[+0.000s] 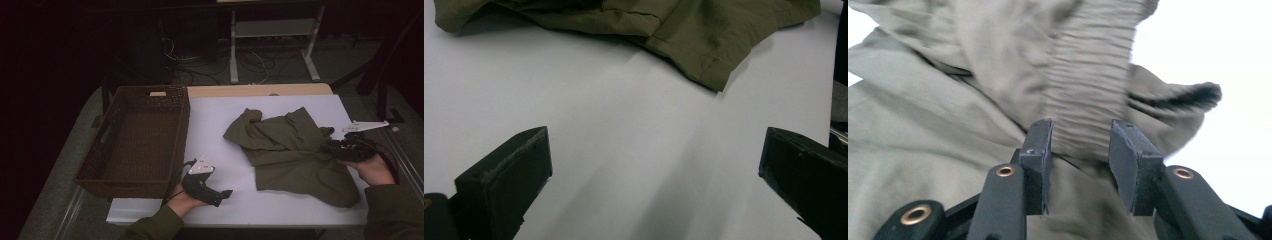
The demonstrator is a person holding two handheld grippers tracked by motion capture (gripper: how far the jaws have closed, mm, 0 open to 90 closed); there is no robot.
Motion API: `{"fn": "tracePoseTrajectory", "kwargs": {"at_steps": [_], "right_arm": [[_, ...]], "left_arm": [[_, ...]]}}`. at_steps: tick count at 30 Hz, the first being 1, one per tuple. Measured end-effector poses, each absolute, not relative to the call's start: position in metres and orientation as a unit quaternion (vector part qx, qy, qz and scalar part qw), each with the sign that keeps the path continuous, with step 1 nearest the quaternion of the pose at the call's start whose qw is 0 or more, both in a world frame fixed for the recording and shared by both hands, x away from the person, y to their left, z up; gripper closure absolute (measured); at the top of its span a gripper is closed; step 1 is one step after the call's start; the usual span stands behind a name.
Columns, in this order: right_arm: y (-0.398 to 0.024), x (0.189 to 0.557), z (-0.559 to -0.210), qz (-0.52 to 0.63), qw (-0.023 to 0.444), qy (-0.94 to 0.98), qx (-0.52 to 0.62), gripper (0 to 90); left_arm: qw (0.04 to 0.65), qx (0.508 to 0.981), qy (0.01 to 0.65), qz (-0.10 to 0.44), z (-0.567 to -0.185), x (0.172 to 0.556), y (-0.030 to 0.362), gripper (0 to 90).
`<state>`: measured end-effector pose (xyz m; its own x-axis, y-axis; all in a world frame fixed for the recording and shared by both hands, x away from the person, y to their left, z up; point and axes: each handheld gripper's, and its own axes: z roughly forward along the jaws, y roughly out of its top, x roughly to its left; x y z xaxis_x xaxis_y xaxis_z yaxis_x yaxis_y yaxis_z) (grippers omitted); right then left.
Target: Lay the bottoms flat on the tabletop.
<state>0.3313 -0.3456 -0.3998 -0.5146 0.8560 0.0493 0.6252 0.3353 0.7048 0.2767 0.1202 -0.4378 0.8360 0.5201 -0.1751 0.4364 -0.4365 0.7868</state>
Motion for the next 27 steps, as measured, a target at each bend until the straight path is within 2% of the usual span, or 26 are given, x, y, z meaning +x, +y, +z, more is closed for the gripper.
{"fn": "tracePoseTrajectory", "kwargs": {"at_steps": [9,14,27], "right_arm": [[-0.357,0.341,-0.418,0.327,0.148,0.799,0.483,58.1],[-0.35,0.345,-0.423,0.332,0.132,0.805,0.474,60.6],[-0.349,0.345,-0.419,0.349,0.123,0.812,0.452,85.0]], "left_arm": [[0.448,0.847,0.281,0.046,-0.438,0.277,0.12,0.0],[0.448,0.847,0.281,0.046,-0.438,0.277,0.119,0.0],[0.448,0.848,0.281,0.046,-0.439,0.277,0.119,0.0]]}}
